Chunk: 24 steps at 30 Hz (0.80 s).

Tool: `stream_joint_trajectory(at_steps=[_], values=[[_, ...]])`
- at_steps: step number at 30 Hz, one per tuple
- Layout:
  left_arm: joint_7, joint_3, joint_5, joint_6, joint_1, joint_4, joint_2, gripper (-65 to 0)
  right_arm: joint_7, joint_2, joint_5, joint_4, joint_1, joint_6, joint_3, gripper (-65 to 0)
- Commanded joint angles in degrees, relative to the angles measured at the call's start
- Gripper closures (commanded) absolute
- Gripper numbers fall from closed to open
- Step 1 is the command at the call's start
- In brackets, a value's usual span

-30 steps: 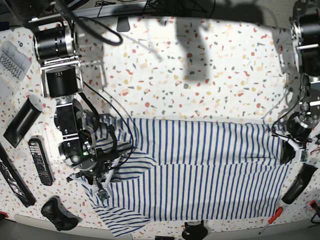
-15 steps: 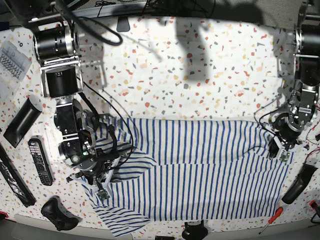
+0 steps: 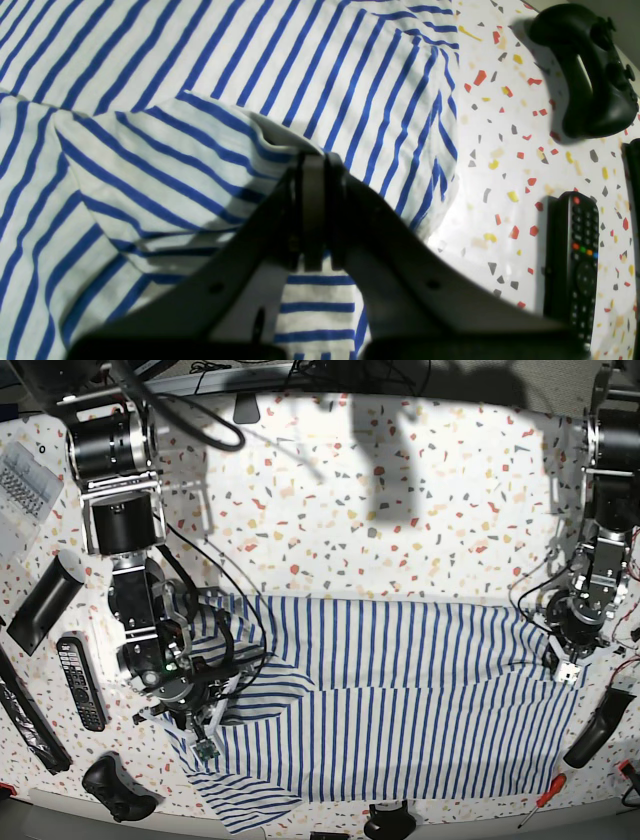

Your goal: Layout the t-shirt on the table in an organized manner, then fold the t-shirt properly

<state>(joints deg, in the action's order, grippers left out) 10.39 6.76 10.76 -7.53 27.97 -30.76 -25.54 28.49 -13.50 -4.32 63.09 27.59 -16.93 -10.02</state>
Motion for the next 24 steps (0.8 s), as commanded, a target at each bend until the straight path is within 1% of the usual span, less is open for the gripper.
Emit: stream_joint_trajectory(at_steps=[1, 3, 5, 6, 8, 9, 10, 11, 12, 16, 20, 21, 22, 24], values=[[1.7, -0.22, -0.28, 0.92, 1.7, -0.72, -0.96, 0.0, -2.14, -0.35, 0.2, 0.96, 2.08, 0.04, 0.24, 0.0], [1.68, -0.22, -0.31, 0.92, 1.7, -0.72, -0.96, 0.0, -3.63, -0.33, -0.09, 0.96, 2.1, 0.04, 0.24, 0.0], [1.66, -0.22, -0.31, 0.92, 1.57, -0.72, -0.96, 0.0, -6.45, -0.37, -0.48, 0.96, 2.08, 0.04, 0.24, 0.0], [1.66, -0.24, -0.31, 0.9, 1.55, -0.72, -0.96, 0.0, -8.63, -0.35, -1.64, 0.96, 2.08, 0.04, 0.24, -5.3], [1.66, -0.22, -0.31, 0.9, 1.55, -0.72, -0.96, 0.0, -13.46, -0.35, -4.52, 0.96, 2.1, 0.07, 0.24, -20.9], [1.66, -0.22, -0.31, 0.9, 1.57, -0.72, -0.98, 0.0, -15.45, -0.35, -6.03, 0.96, 2.1, 0.09, 0.24, -27.1], [1.66, -0.22, -0.31, 0.9, 1.57, -0.72, -0.98, 0.0, -16.39, -0.33, -7.13, 0.96, 2.12, 0.2, 0.24, -32.1], [1.66, -0.22, -0.31, 0.87, 1.57, -0.72, -0.96, 0.0, -16.52, -0.33, -7.5, 0.96, 2.12, 0.22, 0.24, -35.4], [1.66, -0.22, -0.31, 0.79, 1.55, -0.72, -0.98, 0.0, -16.44, -0.33, -7.5, 0.96, 2.08, 0.2, 0.24, -36.4], [1.66, -0.22, -0.31, -1.4, 1.57, -0.72, -0.98, 0.0, -14.51, -0.31, -6.93, 0.96, 2.05, 0.2, 0.24, -36.4], [1.7, -0.22, -0.28, -1.44, 1.68, -0.72, -1.01, -0.2, -11.63, -0.33, -3.78, 0.96, 2.05, 0.2, 0.24, -36.4], [1.73, -0.24, -0.28, -1.38, 1.75, -0.72, -1.03, -5.1, -11.28, -0.31, -3.76, 0.96, 2.03, 0.2, 0.24, -36.4], [1.95, -0.24, -0.28, -0.35, 1.77, -0.72, -1.01, -9.5, -11.23, -0.33, -3.78, 0.96, 2.05, 0.2, 0.24, -36.4], [3.56, -0.24, -0.26, 3.85, 1.75, -0.72, -0.98, -15.7, -11.21, -0.33, -3.8, 0.96, 2.05, 0.2, 0.24, -36.4]])
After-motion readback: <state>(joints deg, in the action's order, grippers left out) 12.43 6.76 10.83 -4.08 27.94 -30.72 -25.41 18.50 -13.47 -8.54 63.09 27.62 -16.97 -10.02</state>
